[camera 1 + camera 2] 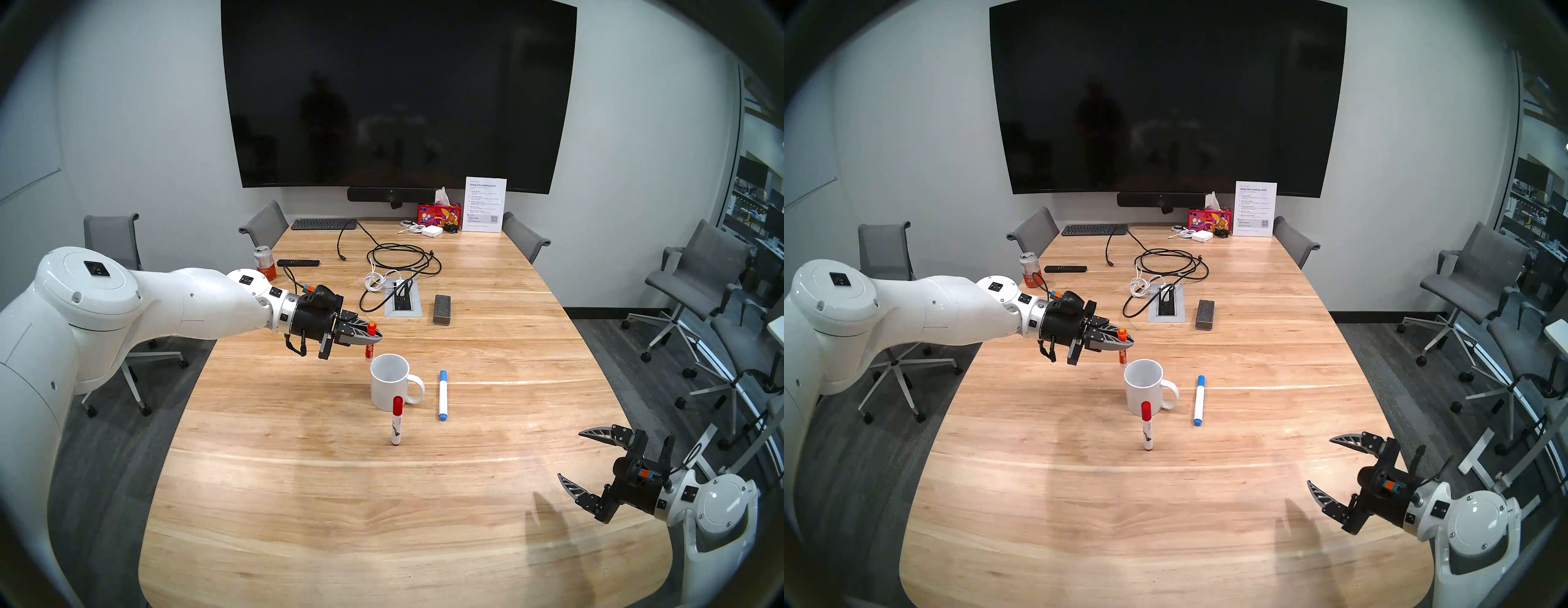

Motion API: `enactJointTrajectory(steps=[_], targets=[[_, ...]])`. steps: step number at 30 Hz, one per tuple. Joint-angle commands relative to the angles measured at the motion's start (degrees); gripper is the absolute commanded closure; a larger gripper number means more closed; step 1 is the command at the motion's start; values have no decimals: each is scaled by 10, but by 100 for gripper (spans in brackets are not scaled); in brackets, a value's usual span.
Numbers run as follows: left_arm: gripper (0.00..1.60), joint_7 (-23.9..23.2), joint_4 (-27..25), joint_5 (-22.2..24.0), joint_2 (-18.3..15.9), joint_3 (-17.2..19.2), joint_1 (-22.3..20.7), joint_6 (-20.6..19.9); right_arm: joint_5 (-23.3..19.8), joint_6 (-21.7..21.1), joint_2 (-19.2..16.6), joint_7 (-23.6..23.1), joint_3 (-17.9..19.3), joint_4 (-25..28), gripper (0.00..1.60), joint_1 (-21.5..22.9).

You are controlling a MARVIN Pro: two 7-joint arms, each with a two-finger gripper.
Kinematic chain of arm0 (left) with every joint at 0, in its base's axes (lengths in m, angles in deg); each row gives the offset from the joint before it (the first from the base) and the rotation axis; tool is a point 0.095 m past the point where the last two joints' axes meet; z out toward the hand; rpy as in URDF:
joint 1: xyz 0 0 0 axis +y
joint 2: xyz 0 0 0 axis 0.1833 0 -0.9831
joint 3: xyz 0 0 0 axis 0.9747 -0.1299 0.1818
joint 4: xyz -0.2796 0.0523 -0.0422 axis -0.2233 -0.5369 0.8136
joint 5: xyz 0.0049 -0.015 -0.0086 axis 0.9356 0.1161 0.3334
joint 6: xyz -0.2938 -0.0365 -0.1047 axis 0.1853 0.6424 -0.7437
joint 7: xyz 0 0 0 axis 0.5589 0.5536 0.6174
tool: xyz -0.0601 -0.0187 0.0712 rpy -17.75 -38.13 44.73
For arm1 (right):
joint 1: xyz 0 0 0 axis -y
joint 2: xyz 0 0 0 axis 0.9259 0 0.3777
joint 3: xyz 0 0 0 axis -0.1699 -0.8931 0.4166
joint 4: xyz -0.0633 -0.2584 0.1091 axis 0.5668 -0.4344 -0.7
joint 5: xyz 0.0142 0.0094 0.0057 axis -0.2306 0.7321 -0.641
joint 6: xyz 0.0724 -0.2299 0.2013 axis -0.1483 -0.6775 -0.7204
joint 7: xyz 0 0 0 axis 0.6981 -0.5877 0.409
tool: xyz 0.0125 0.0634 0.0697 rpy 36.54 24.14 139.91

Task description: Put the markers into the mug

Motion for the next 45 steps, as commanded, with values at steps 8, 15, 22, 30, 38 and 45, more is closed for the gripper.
enactJointTrajectory(steps=[8, 15, 22, 30, 38, 45], targets=[[160, -63, 4, -1, 12, 17, -20, -1, -2, -1, -1, -1, 0, 8, 0, 2], [160, -64, -2, -4, 12, 18, -24, -2, -2, -1, -1, -2, 0, 8, 0, 2], [160, -64, -16, -6, 11, 15, -18, 0, -2, -1, -1, -2, 0, 8, 0, 2], [160, -45, -28, -12, 7, 2, -4, -8, -2, -1, -1, -2, 0, 8, 0, 2], [160, -26, -29, -19, 1, -19, 20, -11, -2, -1, -1, -2, 0, 8, 0, 2], [37, -17, -35, -18, -12, -26, 24, -13, -2, -1, -1, -2, 0, 8, 0, 2]])
